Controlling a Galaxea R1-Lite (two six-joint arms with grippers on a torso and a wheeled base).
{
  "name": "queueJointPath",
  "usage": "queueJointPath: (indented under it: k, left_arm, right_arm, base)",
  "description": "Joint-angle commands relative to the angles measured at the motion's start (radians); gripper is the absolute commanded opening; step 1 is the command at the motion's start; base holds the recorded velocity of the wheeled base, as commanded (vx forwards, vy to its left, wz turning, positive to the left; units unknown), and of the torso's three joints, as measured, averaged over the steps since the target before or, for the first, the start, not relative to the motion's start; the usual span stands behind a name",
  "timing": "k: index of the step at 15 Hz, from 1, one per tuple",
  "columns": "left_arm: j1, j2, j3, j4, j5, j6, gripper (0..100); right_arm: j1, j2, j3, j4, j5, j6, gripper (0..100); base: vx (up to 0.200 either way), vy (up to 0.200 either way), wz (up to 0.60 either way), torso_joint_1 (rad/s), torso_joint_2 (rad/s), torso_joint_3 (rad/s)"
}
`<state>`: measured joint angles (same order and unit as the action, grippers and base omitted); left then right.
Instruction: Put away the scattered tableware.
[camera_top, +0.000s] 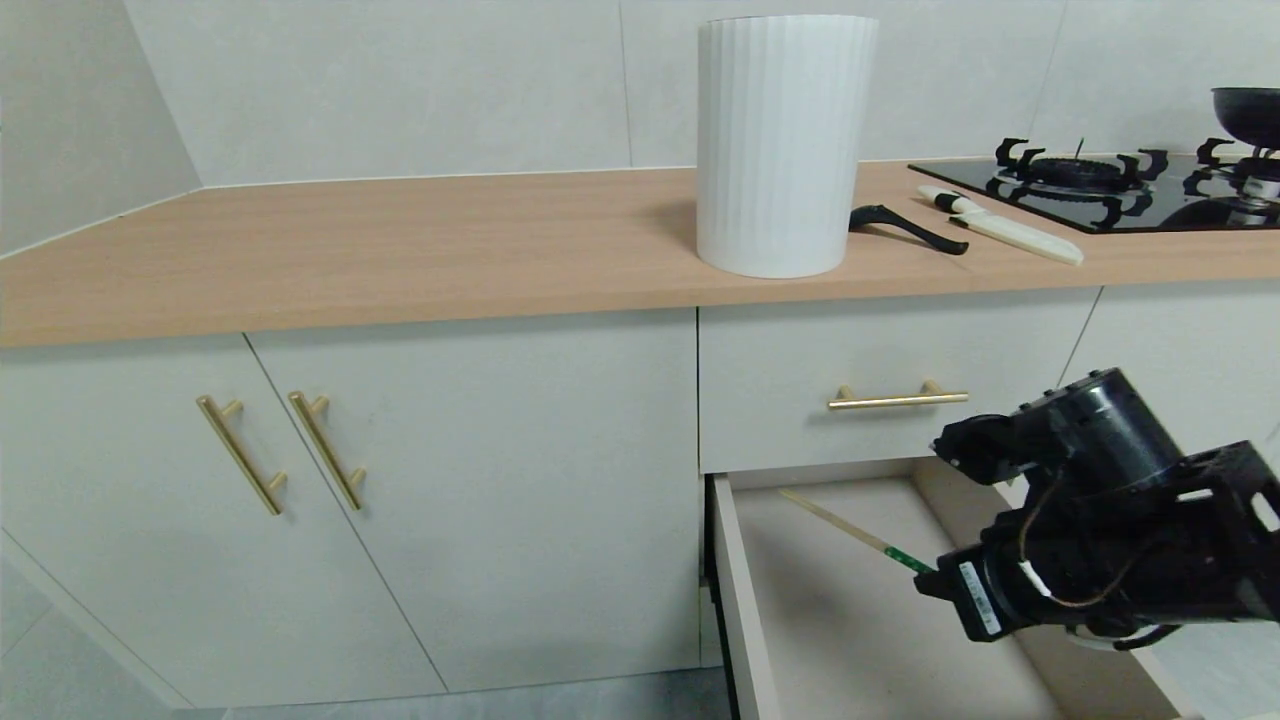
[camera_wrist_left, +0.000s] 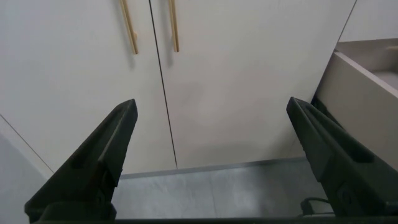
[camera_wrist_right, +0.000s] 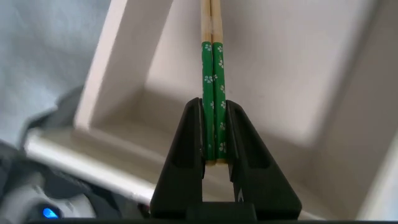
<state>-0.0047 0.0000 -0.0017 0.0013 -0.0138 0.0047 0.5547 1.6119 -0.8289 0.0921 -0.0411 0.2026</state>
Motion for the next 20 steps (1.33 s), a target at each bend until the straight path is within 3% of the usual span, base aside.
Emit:
queueJointPath:
  k: [1,4,11,20]
  left_arm:
    - [0.0,0.0,0.0,0.0,0.0,0.0,100]
    - [0.0,0.0,0.0,0.0,0.0,0.0,100]
    - [0.0,0.0,0.0,0.0,0.0,0.0,100]
    - [0.0,0.0,0.0,0.0,0.0,0.0,100]
  right_arm:
    - [0.007,0.194,-0.045,-0.095,-0.019,0.109,0]
    - [0.007,0.315,-0.053,-0.229,-0.094,0.169,0]
    - [-0.016,0.516,-0.061,-0.453,-0.099,0.213,0]
    - [0.028,0.669,-0.065,-0.496,-0.138,0.244,0]
  base:
    - [0.0,0.0,0.0,0.0,0.0,0.0]
    - [0.0,0.0,0.0,0.0,0.0,0.0]
    - [0.0,0.0,0.0,0.0,0.0,0.0]
    - [0.0,0.0,0.0,0.0,0.0,0.0]
